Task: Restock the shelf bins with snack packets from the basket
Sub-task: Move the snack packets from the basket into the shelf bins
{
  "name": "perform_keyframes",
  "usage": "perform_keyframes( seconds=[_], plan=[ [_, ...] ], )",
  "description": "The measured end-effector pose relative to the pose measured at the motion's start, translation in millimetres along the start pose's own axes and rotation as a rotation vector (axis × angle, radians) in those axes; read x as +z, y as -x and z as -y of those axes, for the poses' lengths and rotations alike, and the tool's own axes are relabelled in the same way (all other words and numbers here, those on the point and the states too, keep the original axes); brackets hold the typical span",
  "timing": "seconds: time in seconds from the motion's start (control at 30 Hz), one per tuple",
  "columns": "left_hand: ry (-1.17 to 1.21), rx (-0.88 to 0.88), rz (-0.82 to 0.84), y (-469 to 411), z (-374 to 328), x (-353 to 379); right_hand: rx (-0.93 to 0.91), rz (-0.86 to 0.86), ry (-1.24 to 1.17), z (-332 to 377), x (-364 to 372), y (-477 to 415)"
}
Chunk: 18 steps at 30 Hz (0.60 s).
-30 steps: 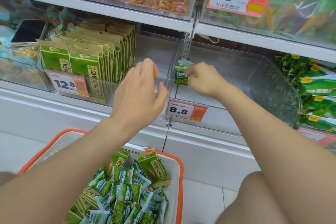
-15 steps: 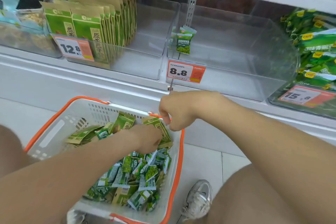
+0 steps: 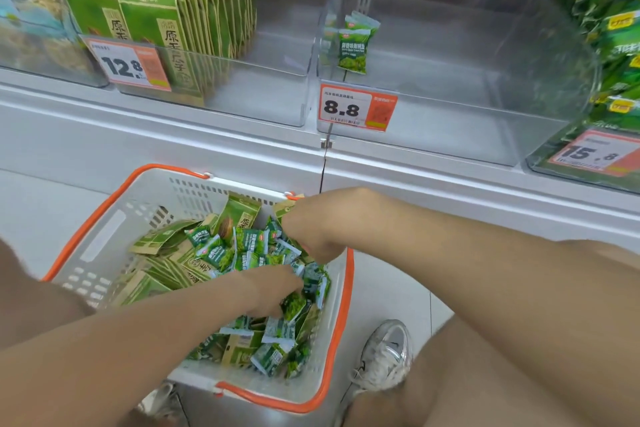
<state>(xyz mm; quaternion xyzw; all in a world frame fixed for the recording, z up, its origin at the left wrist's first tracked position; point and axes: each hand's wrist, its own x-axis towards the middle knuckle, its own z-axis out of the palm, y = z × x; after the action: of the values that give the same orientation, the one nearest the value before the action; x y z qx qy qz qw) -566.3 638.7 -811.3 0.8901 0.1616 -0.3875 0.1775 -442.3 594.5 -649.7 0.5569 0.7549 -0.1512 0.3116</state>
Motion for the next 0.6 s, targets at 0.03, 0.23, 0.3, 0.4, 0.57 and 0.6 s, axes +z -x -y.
perform_keyframes(
  seconds=[0.03, 0.23, 0.3, 0.4, 0.57, 0.6],
  plan=[
    [0.041, 0.003, -0.030, 2, 3, -6, 0.000, -0.013, -0.016, -2, -3, 2],
    [0.414, 0.040, -0.323, 35, 14, -60, 0.071, -0.102, -0.175, -24, -9, 9],
    [0.555, 0.080, -0.440, 50, 13, -77, 0.101, -0.112, -0.215, -34, -11, 15],
    [0.732, 0.126, -0.609, 71, 10, -97, 0.116, -0.118, -0.295, -48, -20, 27],
    [1.001, 0.186, -0.711, 98, 20, -119, 0.129, -0.241, -0.709, -65, -30, 36],
    [1.114, 0.194, -0.738, 103, 22, -123, 0.119, -0.248, -0.801, -67, -31, 39]
  ],
)
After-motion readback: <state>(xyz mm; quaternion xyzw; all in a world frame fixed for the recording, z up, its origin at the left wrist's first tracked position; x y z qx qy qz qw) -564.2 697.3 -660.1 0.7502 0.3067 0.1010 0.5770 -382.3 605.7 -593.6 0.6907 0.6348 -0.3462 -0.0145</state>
